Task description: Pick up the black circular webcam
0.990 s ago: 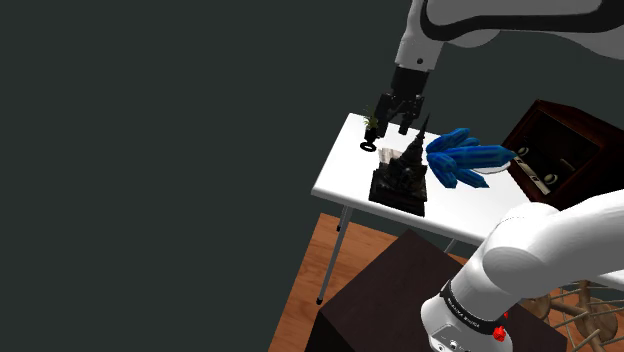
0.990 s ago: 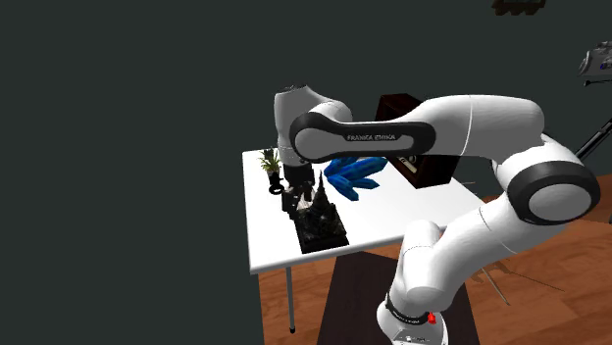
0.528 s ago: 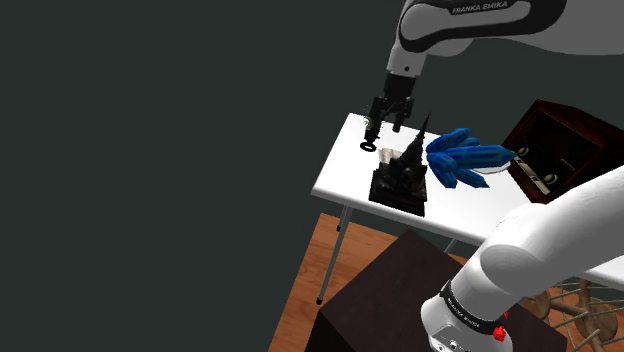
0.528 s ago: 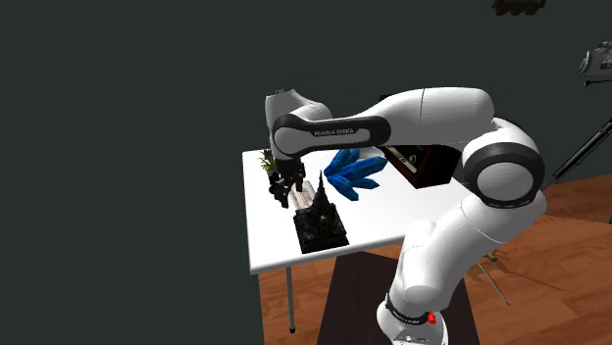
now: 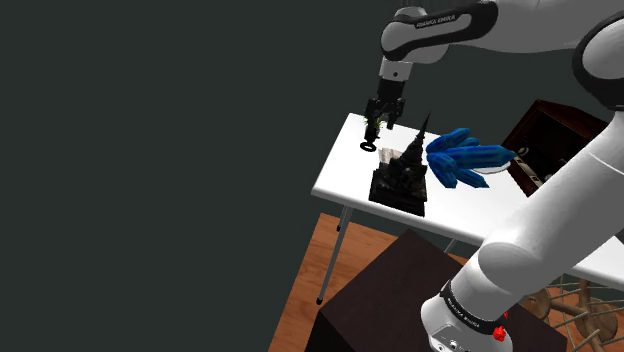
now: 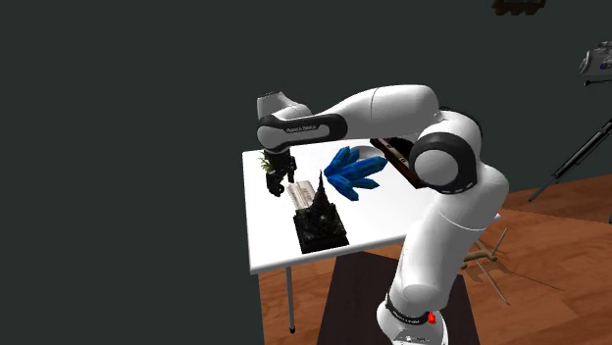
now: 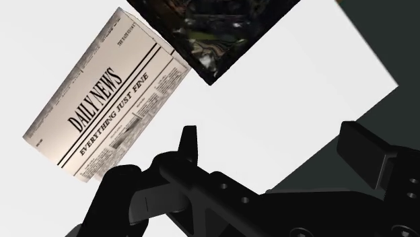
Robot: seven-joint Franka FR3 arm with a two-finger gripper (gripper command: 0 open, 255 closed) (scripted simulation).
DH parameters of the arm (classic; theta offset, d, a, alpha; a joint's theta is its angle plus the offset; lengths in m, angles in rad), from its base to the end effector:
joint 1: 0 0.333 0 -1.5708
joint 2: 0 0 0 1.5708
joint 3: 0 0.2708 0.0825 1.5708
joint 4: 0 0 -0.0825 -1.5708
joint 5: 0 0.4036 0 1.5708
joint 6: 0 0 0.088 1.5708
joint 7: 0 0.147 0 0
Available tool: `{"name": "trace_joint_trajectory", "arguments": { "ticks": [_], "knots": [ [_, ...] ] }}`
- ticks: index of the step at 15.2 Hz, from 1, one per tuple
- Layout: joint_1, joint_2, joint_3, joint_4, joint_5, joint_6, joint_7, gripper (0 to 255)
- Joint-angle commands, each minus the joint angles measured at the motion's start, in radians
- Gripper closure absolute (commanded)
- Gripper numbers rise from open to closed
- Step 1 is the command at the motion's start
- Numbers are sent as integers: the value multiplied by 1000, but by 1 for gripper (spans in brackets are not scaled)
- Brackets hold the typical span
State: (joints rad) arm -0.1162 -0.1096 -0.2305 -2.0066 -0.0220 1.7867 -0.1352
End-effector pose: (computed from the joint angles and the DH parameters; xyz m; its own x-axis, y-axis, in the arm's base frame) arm 0.4997 -0.1845 0.4026 0.9736 -0.1991 -0.1112 -0.2025 -0.9791 -0.0193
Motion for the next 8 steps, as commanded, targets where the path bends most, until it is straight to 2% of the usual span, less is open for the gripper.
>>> {"name": "trace_joint_trajectory", "arguments": {
  "ticks": [1, 8],
  "knots": [
    [-13, 70, -18, 54, 5, 14, -28, 0],
    [-71, 328, -62, 297, 46, 16, -117, 0]
  ]
}}
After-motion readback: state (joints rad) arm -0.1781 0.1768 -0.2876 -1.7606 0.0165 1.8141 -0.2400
